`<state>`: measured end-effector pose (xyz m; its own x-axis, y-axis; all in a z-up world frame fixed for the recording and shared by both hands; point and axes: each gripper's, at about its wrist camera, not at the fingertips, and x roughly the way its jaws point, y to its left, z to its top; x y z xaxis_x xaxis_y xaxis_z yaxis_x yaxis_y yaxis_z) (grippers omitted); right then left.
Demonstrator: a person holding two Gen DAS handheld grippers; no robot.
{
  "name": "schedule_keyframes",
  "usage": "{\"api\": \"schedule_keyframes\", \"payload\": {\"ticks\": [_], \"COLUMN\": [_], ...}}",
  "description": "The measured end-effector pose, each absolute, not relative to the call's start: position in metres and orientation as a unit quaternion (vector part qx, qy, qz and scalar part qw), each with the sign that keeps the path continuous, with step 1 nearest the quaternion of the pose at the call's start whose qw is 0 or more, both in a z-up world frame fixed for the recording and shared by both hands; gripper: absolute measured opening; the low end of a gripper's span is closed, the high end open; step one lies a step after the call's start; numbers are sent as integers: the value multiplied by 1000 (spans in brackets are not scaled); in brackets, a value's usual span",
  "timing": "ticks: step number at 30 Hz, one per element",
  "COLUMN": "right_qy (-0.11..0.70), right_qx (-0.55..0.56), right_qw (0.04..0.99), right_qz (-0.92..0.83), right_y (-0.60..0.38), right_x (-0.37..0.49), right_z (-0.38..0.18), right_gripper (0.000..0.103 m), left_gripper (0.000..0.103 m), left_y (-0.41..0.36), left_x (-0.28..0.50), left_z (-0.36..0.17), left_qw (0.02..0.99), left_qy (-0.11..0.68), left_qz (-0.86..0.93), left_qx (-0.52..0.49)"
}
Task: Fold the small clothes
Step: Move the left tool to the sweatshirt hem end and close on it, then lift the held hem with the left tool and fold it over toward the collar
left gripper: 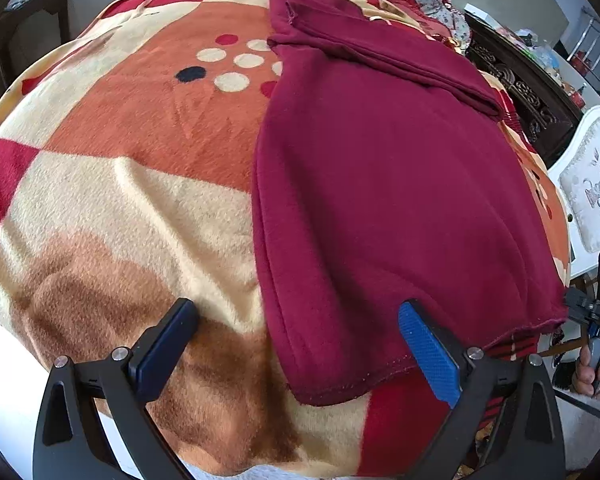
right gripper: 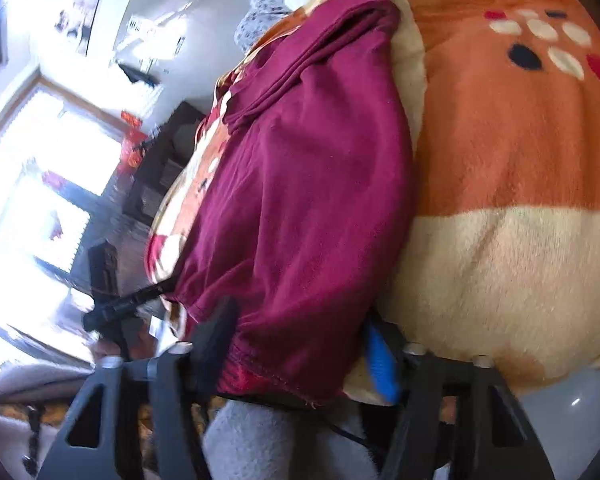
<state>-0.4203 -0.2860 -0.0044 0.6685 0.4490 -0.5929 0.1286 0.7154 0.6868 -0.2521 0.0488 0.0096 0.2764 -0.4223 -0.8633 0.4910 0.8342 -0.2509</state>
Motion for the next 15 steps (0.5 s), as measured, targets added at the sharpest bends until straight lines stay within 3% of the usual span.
{"api": "schedule_keyframes", "payload": {"ticks": [2, 4, 6, 15], "right_qy": [398, 389, 379, 292], "right_qx": [356, 369, 373, 378], "right_qw": [840, 838, 840, 865], "right_qz": [96, 99, 109, 157], "right_y": [-285, -289, -290, -314], "right_x": [-418, -417, -416, -393], "right_z": [-4, -4, 0, 48], "right_gripper": [34, 24, 22, 20], "left_gripper": [84, 39, 10, 8], "left_y": [46, 42, 41, 34], "left_x": [-254, -257, -253, -220], "left_z": [12, 17, 23, 69], "left_qw": [800, 807, 797, 781], "left_qy": [520, 505, 508, 490], "left_qz": [-295, -296, -318, -386], "left_qx": [44, 69, 71, 25]}}
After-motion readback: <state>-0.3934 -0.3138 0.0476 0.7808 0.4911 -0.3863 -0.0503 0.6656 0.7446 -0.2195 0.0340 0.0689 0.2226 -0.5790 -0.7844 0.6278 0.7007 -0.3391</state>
